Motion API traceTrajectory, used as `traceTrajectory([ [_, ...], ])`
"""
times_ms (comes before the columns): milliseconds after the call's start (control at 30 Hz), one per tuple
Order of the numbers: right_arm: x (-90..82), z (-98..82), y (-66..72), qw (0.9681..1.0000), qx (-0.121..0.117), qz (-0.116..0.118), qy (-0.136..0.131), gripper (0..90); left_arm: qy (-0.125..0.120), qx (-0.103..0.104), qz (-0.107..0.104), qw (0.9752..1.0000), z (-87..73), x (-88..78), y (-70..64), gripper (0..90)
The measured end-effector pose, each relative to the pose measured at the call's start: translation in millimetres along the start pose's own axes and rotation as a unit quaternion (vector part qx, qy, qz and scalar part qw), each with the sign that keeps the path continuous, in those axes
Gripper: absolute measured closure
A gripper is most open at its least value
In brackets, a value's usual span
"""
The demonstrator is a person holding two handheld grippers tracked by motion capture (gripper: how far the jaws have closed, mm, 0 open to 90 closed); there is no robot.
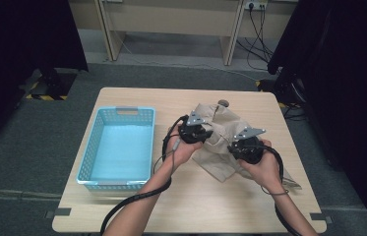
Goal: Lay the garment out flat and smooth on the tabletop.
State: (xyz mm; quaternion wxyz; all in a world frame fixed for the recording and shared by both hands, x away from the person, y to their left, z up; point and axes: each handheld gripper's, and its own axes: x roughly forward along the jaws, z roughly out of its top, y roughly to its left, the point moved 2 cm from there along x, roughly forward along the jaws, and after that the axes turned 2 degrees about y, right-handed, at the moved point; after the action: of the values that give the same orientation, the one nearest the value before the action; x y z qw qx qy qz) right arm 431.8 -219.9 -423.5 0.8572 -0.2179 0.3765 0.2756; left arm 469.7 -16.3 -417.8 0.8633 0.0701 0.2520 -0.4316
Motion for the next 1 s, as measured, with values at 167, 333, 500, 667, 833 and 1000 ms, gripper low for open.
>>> traceTrajectory([
  [167, -1.3, -0.2, -2.9, 0.9998, 0.015, 0.01, 0.005, 90.0, 0.001, 0.001, 0.0, 1.0, -1.3, 0.4, 0.3, 85.1],
  [333, -4.7, 0.3, -9.9, 0.9992, 0.04, 0.001, 0.001, 90.0, 0.004, 0.004, -0.001, 1.0, -1.0, -0.4, 0.2, 84.9],
  [500, -21.9, 1.3, -27.9, 0.996, 0.081, -0.008, -0.037, 90.0, 0.006, 0.003, 0.0, 1.0, -2.1, -1.7, 2.2, 84.9],
  [667, -42.9, -0.1, -53.6, 0.9908, 0.114, -0.041, -0.059, 90.0, 0.007, 0.002, 0.003, 1.0, -2.0, -4.8, 3.9, 84.5],
  [833, -65.6, -10.9, -85.1, 0.9821, 0.16, -0.068, -0.073, 90.0, 0.01, -0.003, 0.012, 0.9999, -2.3, -9.9, 10.6, 84.4],
  [1000, -87.4, -32.7, -115.4, 0.973, 0.196, -0.092, -0.08, 90.0, 0.011, -0.013, 0.022, 0.9996, -3.2, -15.4, 18.5, 84.1],
])
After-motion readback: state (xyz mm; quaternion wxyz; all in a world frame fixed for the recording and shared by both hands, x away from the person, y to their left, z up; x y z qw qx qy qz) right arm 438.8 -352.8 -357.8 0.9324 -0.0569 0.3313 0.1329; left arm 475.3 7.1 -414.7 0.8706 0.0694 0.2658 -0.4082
